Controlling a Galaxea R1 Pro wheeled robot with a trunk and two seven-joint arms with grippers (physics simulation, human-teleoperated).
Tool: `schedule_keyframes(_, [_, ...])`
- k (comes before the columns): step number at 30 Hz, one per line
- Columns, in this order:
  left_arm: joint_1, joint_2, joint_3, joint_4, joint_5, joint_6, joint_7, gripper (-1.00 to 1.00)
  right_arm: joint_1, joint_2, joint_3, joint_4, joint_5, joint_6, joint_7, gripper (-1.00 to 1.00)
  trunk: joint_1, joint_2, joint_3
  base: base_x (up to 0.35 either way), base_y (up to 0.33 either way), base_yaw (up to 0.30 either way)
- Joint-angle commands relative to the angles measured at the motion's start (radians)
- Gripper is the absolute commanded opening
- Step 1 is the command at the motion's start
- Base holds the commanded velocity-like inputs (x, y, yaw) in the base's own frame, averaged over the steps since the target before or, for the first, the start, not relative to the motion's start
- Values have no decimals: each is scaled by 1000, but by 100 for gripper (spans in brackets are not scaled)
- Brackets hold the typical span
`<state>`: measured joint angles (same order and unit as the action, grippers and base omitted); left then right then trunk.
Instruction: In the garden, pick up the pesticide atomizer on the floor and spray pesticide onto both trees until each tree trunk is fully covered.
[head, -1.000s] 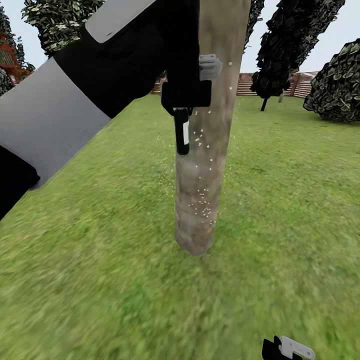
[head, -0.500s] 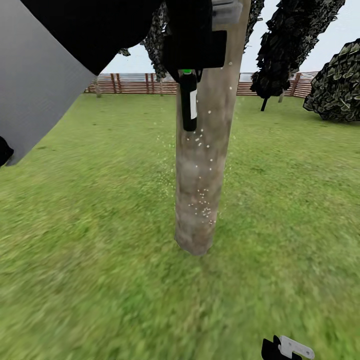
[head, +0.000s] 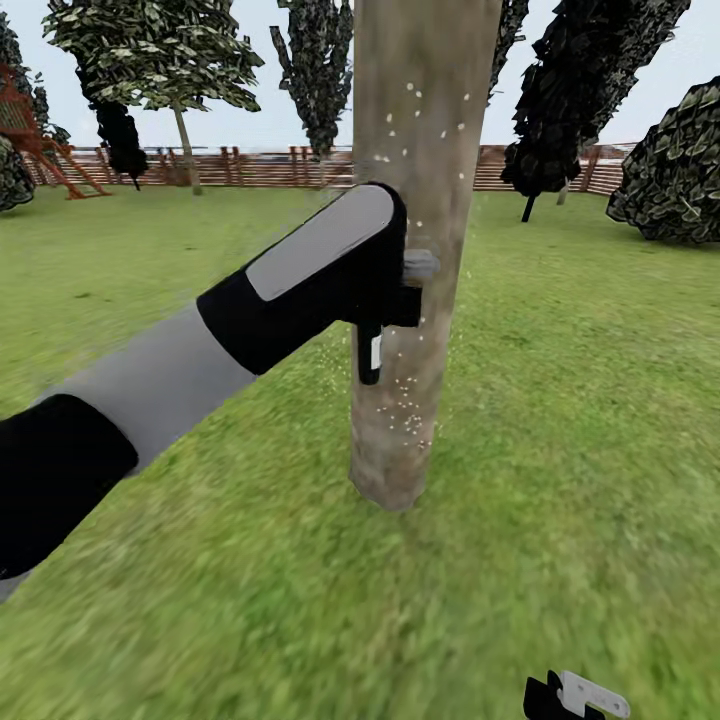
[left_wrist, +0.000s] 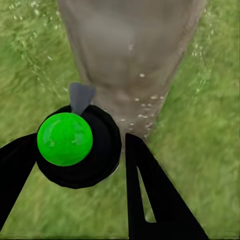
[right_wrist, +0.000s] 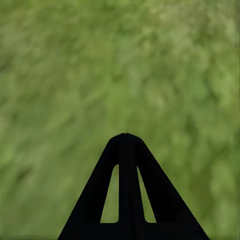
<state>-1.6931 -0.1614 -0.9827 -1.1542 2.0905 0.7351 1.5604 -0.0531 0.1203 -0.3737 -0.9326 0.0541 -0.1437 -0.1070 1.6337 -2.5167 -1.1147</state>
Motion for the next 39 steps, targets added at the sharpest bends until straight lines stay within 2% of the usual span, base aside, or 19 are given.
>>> schedule_keyframes(1, [38,0,-1,-13,-18,11,8,-100,-1,1,-2,0,6,-2,-2,-100,0,-1,-1,0,0,0])
schedule_keyframes(6, [279,1,-1,-46,-168,10,9,-100,-1,1,-2,0,5,-2,-3,-100,0,-1,-1,0,0,0])
schedule_keyframes(7, [376,5,-1,-63,-236,10,10,-100,-1,1,-2,0,5,-2,-3,-100,0,-1,-1,0,0,0])
schedule_keyframes(9, [468,7,-1,-71,-316,11,9,-100,-1,1,-2,0,5,-2,-2,-100,0,-1,-1,0,0,0])
schedule_keyframes(10, [536,8,-1,-73,-373,12,7,-100,-1,1,-1,0,6,-2,0,-100,0,-1,-1,0,0,0])
schedule_keyframes(12, [646,9,0,-75,-460,10,3,-100,-1,1,-1,0,6,-3,2,-100,0,-1,-1,0,0,0])
schedule_keyframes(13, [705,9,0,-76,-489,9,-1,-100,-1,1,0,0,6,-3,3,-100,0,-1,-1,0,0,0])
schedule_keyframes(16, [803,9,0,-77,-543,-17,-5,-100,-1,1,1,0,6,-3,4,-100,0,-1,-1,0,0,0])
schedule_keyframes(17, [840,10,0,-77,-586,-29,-12,-100,-1,1,0,0,6,-4,4,-100,0,-1,-1,0,0,0])
schedule_keyframes(19, [894,12,1,-77,-636,-39,-65,-100,-1,1,0,0,6,-4,5,-100,0,-1,-1,0,4,0])
schedule_keyframes(21, [920,16,2,-76,-654,-44,-119,-100,-1,1,1,0,6,-4,5,-100,0,-1,-1,0,73,0])
schedule_keyframes(23, [941,36,2,-79,-664,-52,-158,-100,-1,1,0,0,6,-4,6,-100,0,-1,-1,0,218,-3])
schedule_keyframes(26, [947,61,4,-101,-666,-53,-183,-100,-1,1,-1,0,6,-4,6,-100,0,-1,-1,0,297,-101])
schedule_keyframes(29, [949,74,4,-109,-667,-53,-237,-100,-1,1,-1,0,6,-4,6,-100,0,-1,-1,0,326,-216])
schedule_keyframes(39, [949,77,3,-113,-667,-54,-250,-100,-1,1,-2,-1,6,-4,6,-100,0,-1,-1,101,340,-243])
